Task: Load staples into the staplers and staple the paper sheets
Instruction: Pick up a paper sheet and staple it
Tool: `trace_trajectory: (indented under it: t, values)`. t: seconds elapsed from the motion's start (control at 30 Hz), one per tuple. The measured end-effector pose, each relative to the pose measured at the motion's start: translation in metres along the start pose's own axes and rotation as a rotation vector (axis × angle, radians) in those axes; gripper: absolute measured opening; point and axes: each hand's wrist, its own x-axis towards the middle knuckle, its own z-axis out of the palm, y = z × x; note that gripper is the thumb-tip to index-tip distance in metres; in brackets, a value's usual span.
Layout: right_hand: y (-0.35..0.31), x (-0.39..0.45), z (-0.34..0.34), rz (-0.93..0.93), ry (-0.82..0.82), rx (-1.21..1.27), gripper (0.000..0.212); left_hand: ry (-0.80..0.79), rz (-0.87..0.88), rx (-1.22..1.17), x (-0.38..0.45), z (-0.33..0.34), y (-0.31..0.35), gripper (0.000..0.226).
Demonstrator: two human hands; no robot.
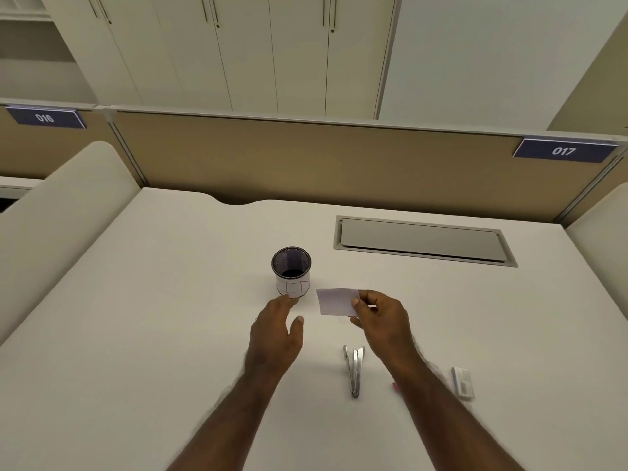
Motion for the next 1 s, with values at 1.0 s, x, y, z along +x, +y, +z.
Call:
trace_trajectory:
  t: [1.0]
  values:
    - [0.007,0.104,0.13,-0.665,0.028,-1.092,0.016,-0.184,0.149,0.572,0.024,0.072,-0.107,0.061]
